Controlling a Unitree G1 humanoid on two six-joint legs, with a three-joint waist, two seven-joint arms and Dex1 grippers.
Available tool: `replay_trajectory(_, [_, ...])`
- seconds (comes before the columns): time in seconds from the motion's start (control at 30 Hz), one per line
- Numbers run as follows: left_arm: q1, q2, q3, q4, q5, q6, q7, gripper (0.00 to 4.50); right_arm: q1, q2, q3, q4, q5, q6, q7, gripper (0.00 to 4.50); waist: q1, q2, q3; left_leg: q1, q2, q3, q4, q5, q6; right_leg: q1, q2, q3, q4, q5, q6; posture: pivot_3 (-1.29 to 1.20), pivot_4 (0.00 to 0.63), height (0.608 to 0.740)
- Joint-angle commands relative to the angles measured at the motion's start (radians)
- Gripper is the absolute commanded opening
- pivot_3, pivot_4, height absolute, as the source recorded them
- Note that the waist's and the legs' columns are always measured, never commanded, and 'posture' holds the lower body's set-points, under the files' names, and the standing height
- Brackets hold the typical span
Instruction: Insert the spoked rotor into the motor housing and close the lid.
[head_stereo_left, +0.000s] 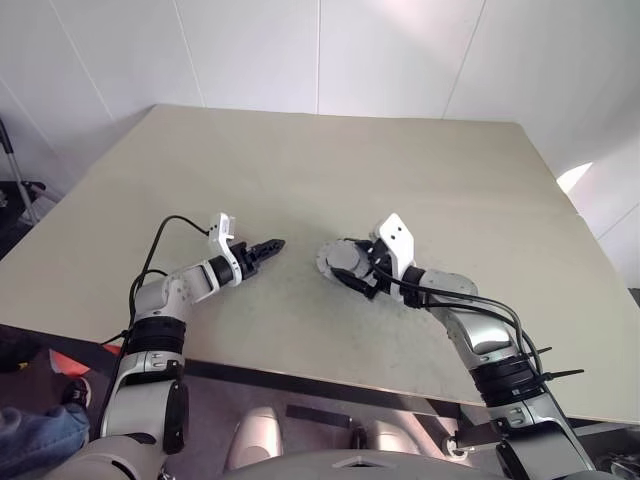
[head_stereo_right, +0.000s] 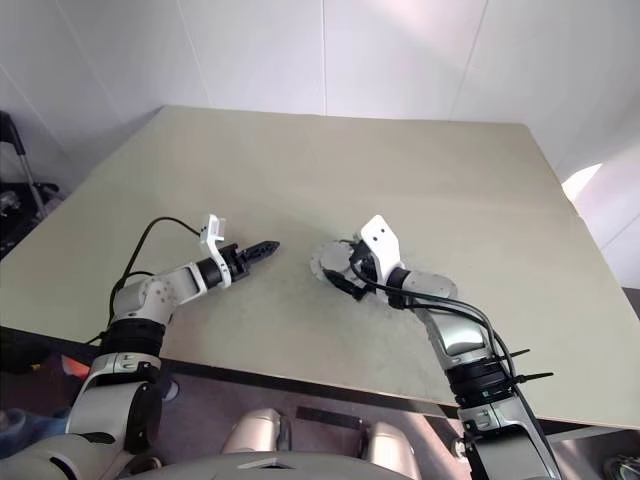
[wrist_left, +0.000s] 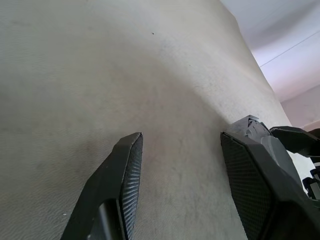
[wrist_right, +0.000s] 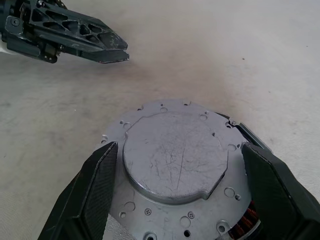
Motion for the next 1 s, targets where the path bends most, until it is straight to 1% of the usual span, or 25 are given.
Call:
replay_trajectory(0.03, [-0.013, 0.007, 0.005, -0.018, -0.005, -0.008, -0.001, 2.62, -0.004, -0.002, 0.017, -0.018, -0.009, 0.007, 0.011, 4.42, 0.0, 0.0, 0.0, 0.0, 0.0, 0.0, 0.0, 0.0, 0.0, 0.0, 0.0, 0.0, 0.0, 0.0, 0.0, 0.0, 0.0, 0.74])
replay_trajectory(0.17, [-0.013, 0.008, 0.004, -0.011, -0.001, -0.013, -0.001, 2.62, -0.013, 0.002, 0.017, 0.007, -0.02, 0.002, 0.008, 4.42, 0.0, 0.0, 0.0, 0.003, 0.0, 0.0, 0.0, 0.0, 0.0, 0.002, 0.0, 0.0, 0.001, 0.0, 0.0, 0.0, 0.0, 0.74])
replay_trajectory(0.27, [-0.012, 0.008, 0.005, -0.011, 0.002, -0.013, 0.002, 2.62, -0.023, 0.008, 0.01, 0.019, -0.027, 0.003, -0.006, 3.82, 0.0, 0.0, 0.0, 0.003, 0.0, 0.0, 0.0, 0.0, 0.0, 0.002, 0.0, 0.0, 0.001, 0.0, 0.0, 0.0, 0.0, 0.74])
replay_trajectory(0.33, [-0.012, 0.007, 0.006, -0.01, 0.003, -0.014, 0.002, 2.62, -0.028, 0.008, 0.006, 0.022, -0.028, -0.001, -0.006, 3.17, 0.0, 0.0, 0.0, 0.004, 0.0, 0.0, 0.0, 0.0, 0.0, 0.002, 0.0, 0.0, 0.002, 0.0, 0.0, 0.0, 0.0, 0.74])
replay_trajectory(0.37, [-0.011, 0.007, 0.006, -0.009, 0.004, -0.015, 0.003, 2.62, -0.029, 0.008, 0.004, 0.021, -0.027, -0.004, -0.006, 3.09, 0.0, 0.0, 0.0, 0.004, 0.0, 0.0, 0.0, 0.0, 0.0, 0.002, 0.0, 0.0, 0.002, 0.0, 0.0, 0.0, 0.0, 0.74])
replay_trajectory(0.5, [-0.011, 0.004, 0.005, -0.008, 0.005, -0.017, 0.004, 2.62, -0.028, 0.002, -0.006, 0.01, -0.021, -0.019, 0.001, 3.09, 0.0, 0.0, 0.0, 0.004, 0.0, 0.0, 0.0, 0.0, 0.0, 0.002, 0.0, 0.0, 0.003, 0.0, 0.0, 0.0, 0.0, 0.74])
replay_trajectory(0.67, [-0.011, 0.002, 0.003, -0.002, 0.007, -0.022, 0.001, 2.62, -0.022, 0.003, -0.057, -0.039, 0.036, -0.029, 0.017, 3.09, 0.0, 0.0, 0.0, 0.003, 0.0, 0.0, 0.0, 0.0, 0.0, 0.001, 0.0, 0.0, 0.003, 0.0, 0.0, 0.0, 0.0, 0.74])
replay_trajectory(0.87, [-0.014, 0.0, 0.0, 0.001, 0.008, -0.022, -0.001, 2.62, -0.017, -0.008, -0.068, -0.05, 0.043, -0.033, 0.031, 3.09, 0.0, -0.001, 0.0, 0.003, 0.0, 0.0, 0.0, 0.0, 0.0, 0.001, 0.0, 0.001, 0.003, 0.0, 0.0, 0.0, 0.0, 0.74])
replay_trajectory(1.0, [-0.015, 0.0, 0.0, 0.001, 0.007, -0.023, -0.003, 2.62, -0.022, -0.016, -0.063, -0.028, 0.013, -0.041, 0.012, 3.09, 0.0, -0.001, 0.0, 0.003, 0.0, 0.0, 0.0, 0.0, 0.0, 0.001, 0.0, 0.001, 0.003, 0.0, 0.0, 0.0, 0.0, 0.74])
